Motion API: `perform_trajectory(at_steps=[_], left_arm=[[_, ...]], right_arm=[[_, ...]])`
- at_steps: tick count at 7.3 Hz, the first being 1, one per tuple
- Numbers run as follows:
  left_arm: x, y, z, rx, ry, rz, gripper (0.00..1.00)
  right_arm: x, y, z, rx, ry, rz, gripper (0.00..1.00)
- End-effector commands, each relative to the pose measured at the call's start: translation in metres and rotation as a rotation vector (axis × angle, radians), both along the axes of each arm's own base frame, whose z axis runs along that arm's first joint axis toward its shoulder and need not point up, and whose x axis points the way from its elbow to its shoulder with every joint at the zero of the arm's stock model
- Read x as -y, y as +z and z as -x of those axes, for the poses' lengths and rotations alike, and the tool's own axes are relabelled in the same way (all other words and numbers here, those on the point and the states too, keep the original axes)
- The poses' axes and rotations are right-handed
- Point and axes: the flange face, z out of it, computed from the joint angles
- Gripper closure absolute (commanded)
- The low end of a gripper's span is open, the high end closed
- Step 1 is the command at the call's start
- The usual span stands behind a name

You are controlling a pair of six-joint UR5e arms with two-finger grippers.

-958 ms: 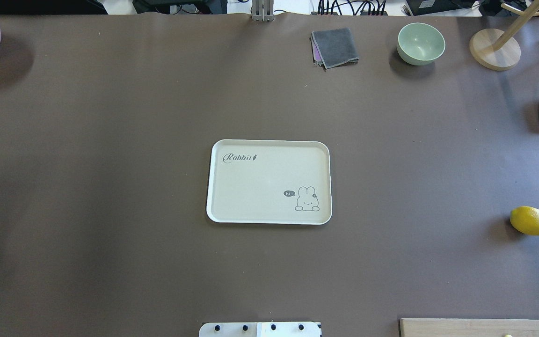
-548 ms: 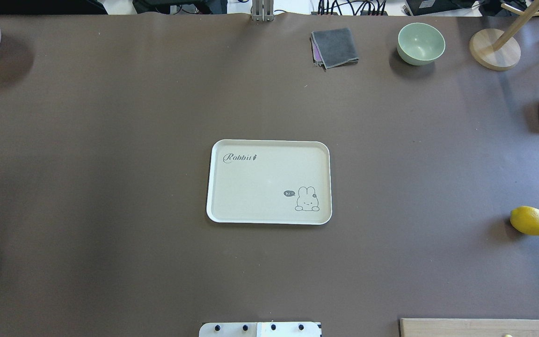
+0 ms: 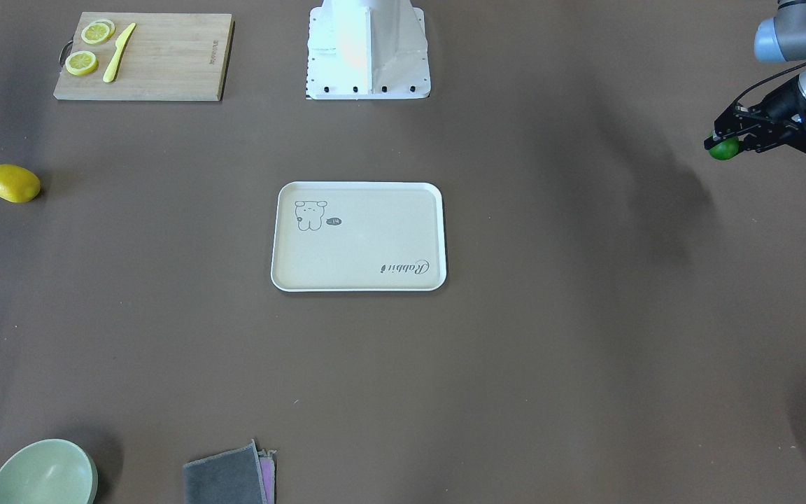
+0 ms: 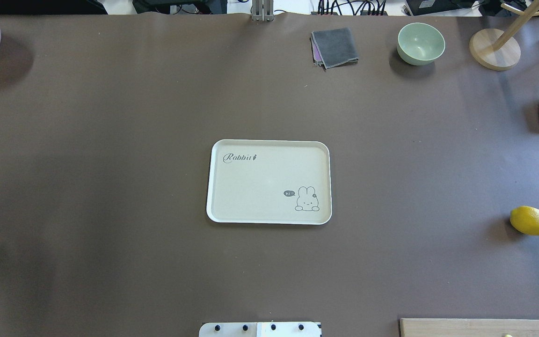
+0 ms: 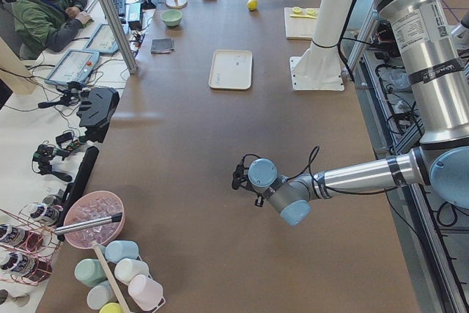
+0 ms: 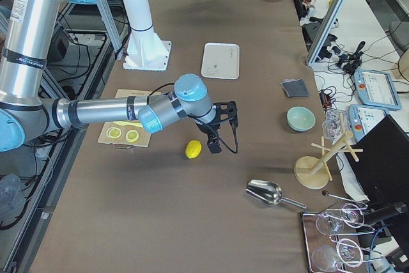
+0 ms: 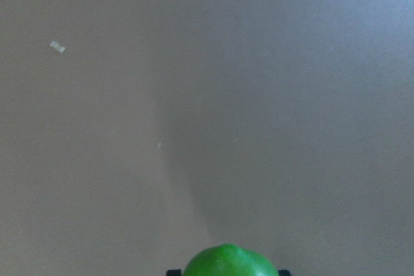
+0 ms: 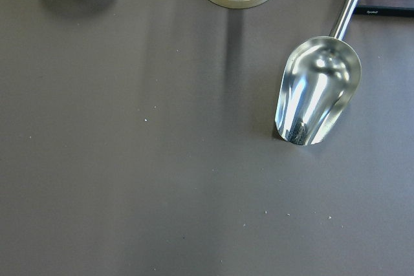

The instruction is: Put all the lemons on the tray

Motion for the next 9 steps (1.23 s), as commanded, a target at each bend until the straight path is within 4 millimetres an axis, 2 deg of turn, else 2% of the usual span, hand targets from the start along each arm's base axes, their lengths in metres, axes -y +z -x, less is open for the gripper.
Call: perform_trajectory(at_steps=[1,2,3,5,6,7,8,9], left_arm=[[0.069,-0.086,-0.04,-0.102,-0.067,-0.021,1.0],[0.099,-0.13,-0.059,-0.154,-0.091,-0.027,1.0],[0.133,-0.192,-0.081,-0.221,-0.125,-0.004,1.0],[0.184,-0.311,-0.15,-0.233,-0.153,0.01,1.0],[0.185,-0.364,-0.208,-0.209,-0.173,0.026,1.0],[0.168,-0.404,-0.268,-0.202,-0.185,0.032,1.0],[0.151,-0.426,-0.317,-0.175,-0.213,0.018,1.0],[0.141,-0.428,-0.35,-0.142,-0.227,0.011,1.0]], right_arm=[[0.0,0.001,0.0,0.002,-0.003,0.001,0.0],[-0.002,0.002,0.001,0.008,-0.005,0.01,0.0],[-0.004,0.005,0.0,0.009,-0.004,0.019,0.0],[-0.008,0.009,0.0,0.007,-0.005,0.027,0.0],[-0.008,0.008,0.0,0.008,-0.005,0.023,0.0],[-0.006,0.006,0.0,0.006,-0.004,0.018,0.0],[-0.004,0.005,0.0,0.005,-0.003,0.014,0.0],[-0.004,0.006,0.0,0.005,-0.002,0.017,0.0]])
